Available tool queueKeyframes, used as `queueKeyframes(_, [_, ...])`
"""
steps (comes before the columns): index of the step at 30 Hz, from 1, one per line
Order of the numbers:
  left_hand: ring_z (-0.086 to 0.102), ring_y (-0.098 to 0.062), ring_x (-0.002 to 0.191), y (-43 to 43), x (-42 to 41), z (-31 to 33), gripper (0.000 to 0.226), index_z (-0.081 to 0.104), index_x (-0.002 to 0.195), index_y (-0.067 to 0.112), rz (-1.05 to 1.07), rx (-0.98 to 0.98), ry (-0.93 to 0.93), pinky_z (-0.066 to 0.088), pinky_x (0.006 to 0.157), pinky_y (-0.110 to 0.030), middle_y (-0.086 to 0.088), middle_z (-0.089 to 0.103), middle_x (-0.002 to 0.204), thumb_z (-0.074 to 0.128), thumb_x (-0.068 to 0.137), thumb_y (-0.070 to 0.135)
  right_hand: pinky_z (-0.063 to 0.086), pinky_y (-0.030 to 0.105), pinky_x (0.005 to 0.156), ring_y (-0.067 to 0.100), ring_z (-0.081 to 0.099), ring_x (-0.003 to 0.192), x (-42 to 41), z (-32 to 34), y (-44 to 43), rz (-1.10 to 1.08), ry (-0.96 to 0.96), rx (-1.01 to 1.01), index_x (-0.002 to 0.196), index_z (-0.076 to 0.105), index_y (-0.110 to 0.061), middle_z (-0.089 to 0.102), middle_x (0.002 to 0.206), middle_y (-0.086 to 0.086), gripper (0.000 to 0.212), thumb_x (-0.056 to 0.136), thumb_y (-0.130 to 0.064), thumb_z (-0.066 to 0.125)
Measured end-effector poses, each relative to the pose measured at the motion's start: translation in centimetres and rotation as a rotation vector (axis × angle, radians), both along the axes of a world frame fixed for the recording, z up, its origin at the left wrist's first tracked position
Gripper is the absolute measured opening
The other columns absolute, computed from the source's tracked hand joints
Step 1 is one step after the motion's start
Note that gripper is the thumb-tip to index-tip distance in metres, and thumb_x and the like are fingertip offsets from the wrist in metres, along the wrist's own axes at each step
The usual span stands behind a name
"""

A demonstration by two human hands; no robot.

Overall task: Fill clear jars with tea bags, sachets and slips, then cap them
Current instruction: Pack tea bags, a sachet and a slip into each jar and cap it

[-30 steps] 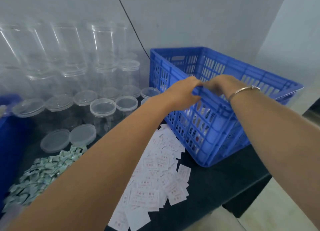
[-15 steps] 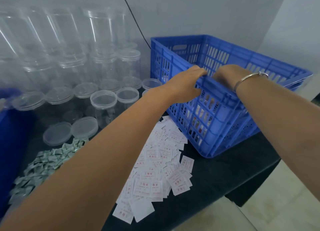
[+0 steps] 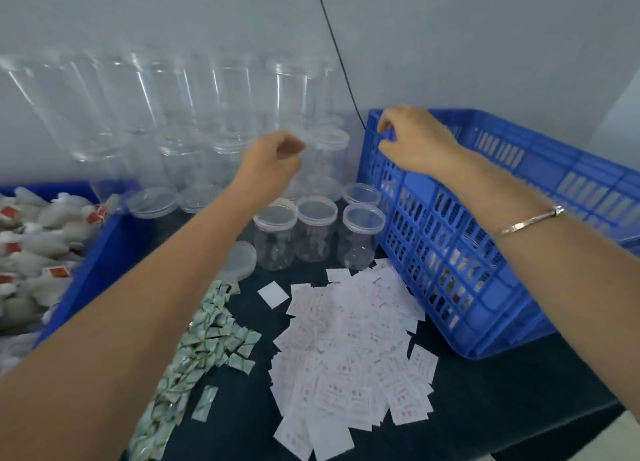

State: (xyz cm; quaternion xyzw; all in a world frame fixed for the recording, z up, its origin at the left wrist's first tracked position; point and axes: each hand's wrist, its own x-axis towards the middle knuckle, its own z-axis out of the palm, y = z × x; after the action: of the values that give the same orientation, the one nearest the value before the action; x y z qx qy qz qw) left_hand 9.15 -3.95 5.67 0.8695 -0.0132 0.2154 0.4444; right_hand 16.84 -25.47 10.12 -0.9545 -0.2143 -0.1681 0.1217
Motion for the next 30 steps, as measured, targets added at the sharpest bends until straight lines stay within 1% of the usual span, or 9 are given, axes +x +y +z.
queueKeyframes(3, [0.059, -0.013, 0.101, 2.9, -1.3, -0.8, 0.024, 0.064, 0.114, 0.002, 0.069, -0.050, 0.022, 0.044, 0.086, -0.010, -0.006, 0.066, 0.111, 0.056, 0.092, 0.000, 0.045, 0.038, 0.092, 0.025, 0.053, 0.114, -0.3, -1.7, 4.5, 0.094, 0.140, 0.016, 0.125, 0.057, -0.011, 0.053, 0.131, 0.009, 0.035, 0.095, -0.027, 0.062])
queueKeyframes(6, [0.060, -0.016, 0.103, 5.1, -1.7, -0.9, 0.020, 0.066, 0.111, 0.003, 0.127, -0.181, 0.021, 0.047, 0.097, -0.032, -0.011, 0.067, 0.111, 0.054, 0.096, 0.008, 0.037, 0.028, 0.086, 0.021, 0.049, 0.115, 0.2, -2.4, 8.6, 0.151, 0.260, 0.223, 0.134, 0.048, -0.007, 0.049, 0.136, 0.010, 0.056, 0.091, -0.036, 0.070])
queueKeyframes(8, [0.060, -0.020, 0.108, 6.1, -1.4, -0.2, 0.021, 0.064, 0.114, 0.005, 0.154, -0.278, 0.006, 0.046, 0.101, -0.040, -0.010, 0.066, 0.113, 0.053, 0.097, 0.012, 0.038, 0.029, 0.093, 0.025, 0.045, 0.125, 0.8, -2.2, 10.9, 0.144, 0.266, 0.363, 0.141, 0.037, -0.006, 0.040, 0.141, 0.013, 0.075, 0.087, -0.041, 0.075])
queueKeyframes(11, [0.056, -0.018, 0.118, 6.7, -0.7, 1.1, 0.031, 0.056, 0.128, 0.007, 0.125, -0.320, 0.039, 0.044, 0.105, -0.039, -0.007, 0.061, 0.126, 0.052, 0.099, 0.017, 0.036, 0.041, 0.112, 0.032, 0.032, 0.139, 1.9, -1.5, 13.8, 0.077, 0.218, 0.521, 0.151, 0.017, -0.006, 0.027, 0.150, 0.017, 0.102, 0.081, -0.047, 0.079])
queueKeyframes(14, [0.051, -0.016, 0.125, 6.1, 0.3, 2.2, 0.038, 0.048, 0.137, 0.010, 0.041, -0.290, 0.078, 0.040, 0.109, -0.036, -0.004, 0.056, 0.135, 0.048, 0.100, 0.017, 0.025, 0.046, 0.120, 0.034, 0.017, 0.149, 3.6, -0.8, 15.7, -0.013, 0.258, 0.611, 0.157, -0.004, -0.007, 0.010, 0.160, 0.021, 0.119, 0.081, -0.051, 0.077])
queueKeyframes(17, [0.049, -0.016, 0.127, 4.9, 0.9, 2.3, 0.041, 0.045, 0.139, 0.009, -0.005, -0.289, 0.078, 0.039, 0.109, -0.035, -0.005, 0.053, 0.139, 0.048, 0.099, 0.016, 0.023, 0.046, 0.121, 0.036, 0.015, 0.150, 5.0, -0.8, 16.8, -0.078, 0.257, 0.671, 0.157, -0.012, -0.007, 0.005, 0.162, 0.024, 0.119, 0.085, -0.046, 0.075])
queueKeyframes(22, [0.049, -0.015, 0.127, 3.5, 0.3, 0.8, 0.042, 0.044, 0.139, 0.005, -0.057, -0.296, 0.078, 0.038, 0.103, -0.024, -0.008, 0.052, 0.139, 0.051, 0.098, 0.013, 0.031, 0.048, 0.116, 0.039, 0.033, 0.143, 6.0, -1.8, 16.8, -0.084, 0.269, 0.696, 0.158, -0.011, -0.012, 0.019, 0.159, 0.024, 0.113, 0.087, -0.041, 0.073])
queueKeyframes(27, [0.048, -0.014, 0.128, 4.2, -1.6, 0.1, 0.042, 0.044, 0.139, 0.006, -0.043, -0.308, 0.083, 0.038, 0.104, -0.024, -0.006, 0.052, 0.139, 0.051, 0.098, 0.013, 0.033, 0.042, 0.112, 0.035, 0.034, 0.143, 4.3, -1.9, 14.7, -0.086, 0.133, 0.744, 0.159, -0.004, -0.012, 0.024, 0.159, 0.022, 0.111, 0.087, -0.042, 0.074])
queueKeyframes(30, [0.048, -0.007, 0.125, 4.3, -3.7, 0.1, 0.045, 0.045, 0.139, 0.011, -0.020, -0.351, 0.040, 0.037, 0.099, -0.018, 0.000, 0.052, 0.139, 0.056, 0.096, 0.019, 0.031, 0.044, 0.118, 0.029, 0.031, 0.145, 1.0, -2.2, 13.5, 0.042, 0.077, 0.874, 0.158, 0.007, -0.007, 0.027, 0.157, 0.015, 0.106, 0.085, -0.036, 0.078])
